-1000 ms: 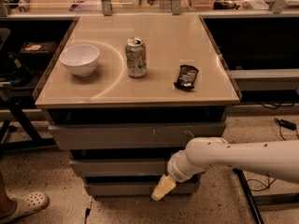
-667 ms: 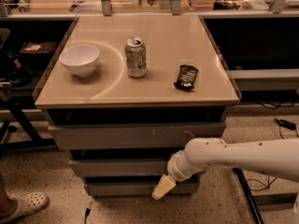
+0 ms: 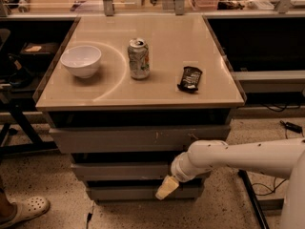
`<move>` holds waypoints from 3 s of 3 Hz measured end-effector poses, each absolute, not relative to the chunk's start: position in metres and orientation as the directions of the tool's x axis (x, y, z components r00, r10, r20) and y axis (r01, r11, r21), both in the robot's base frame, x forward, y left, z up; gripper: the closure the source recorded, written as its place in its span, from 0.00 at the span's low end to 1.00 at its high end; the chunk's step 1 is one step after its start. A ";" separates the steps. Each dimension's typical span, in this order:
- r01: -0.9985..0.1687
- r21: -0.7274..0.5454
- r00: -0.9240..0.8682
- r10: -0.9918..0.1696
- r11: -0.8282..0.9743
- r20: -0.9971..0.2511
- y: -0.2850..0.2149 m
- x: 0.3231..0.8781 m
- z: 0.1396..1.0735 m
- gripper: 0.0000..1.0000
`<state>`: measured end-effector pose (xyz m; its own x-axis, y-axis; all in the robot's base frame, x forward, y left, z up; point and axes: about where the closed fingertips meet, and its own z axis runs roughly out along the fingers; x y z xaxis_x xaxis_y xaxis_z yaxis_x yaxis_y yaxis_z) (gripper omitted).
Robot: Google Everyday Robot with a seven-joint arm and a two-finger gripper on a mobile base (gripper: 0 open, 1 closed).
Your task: Open middle drawer
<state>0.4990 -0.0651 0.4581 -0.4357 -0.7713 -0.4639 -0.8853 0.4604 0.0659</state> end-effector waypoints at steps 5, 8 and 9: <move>-0.891 0.088 -0.438 -0.791 0.446 -0.426 -0.055 0.507 0.422 0.64; -0.891 0.089 -0.438 -0.791 0.446 -0.426 -0.055 0.507 0.423 1.00; -0.886 0.122 -0.455 -0.790 0.447 -0.411 -0.061 0.491 0.424 1.00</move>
Offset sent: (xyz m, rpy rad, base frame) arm 0.0208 0.0085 -0.0356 0.0131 0.0037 0.0002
